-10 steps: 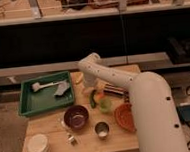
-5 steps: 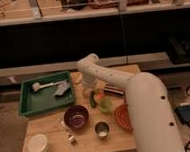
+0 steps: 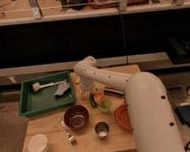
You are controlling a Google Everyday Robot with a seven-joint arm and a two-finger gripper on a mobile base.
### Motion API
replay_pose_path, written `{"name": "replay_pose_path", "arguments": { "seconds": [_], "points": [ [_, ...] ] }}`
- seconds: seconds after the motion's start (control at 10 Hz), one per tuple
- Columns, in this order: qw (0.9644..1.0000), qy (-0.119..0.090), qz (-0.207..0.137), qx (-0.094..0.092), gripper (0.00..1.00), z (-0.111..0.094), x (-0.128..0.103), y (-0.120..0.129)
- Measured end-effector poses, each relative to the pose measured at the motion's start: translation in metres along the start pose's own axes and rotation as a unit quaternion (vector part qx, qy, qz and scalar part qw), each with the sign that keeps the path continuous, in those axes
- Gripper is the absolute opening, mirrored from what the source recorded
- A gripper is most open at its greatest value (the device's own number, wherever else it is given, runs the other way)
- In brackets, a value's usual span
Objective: Place pepper in purple bowl
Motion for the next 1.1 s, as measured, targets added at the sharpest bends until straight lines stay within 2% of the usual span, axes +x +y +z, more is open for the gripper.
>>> {"name": "replay_pose_path", "arguments": {
  "seconds": [0.4,0.5,0.7,0.9,1.0,1.1],
  "points": [
    [1.0,-0.002,-0.002,-0.004,0.13,0.0,-0.003,-0.002],
    [1.0,-0.001,-0.003,-0.004,0.06,0.0,-0.003,-0.004],
    [1.0,0.003,-0.005,0.001,0.04,-0.007,-0.003,-0.008],
    [0.9997,0.017,-0.004,0.017,0.04,-0.029,-0.004,-0.012],
    [0.9993,0.025,-0.001,0.027,0.04,-0.047,-0.004,-0.013],
    [0.9985,0.035,0.004,0.043,0.04,-0.076,-0.006,-0.013]
  ]
}}
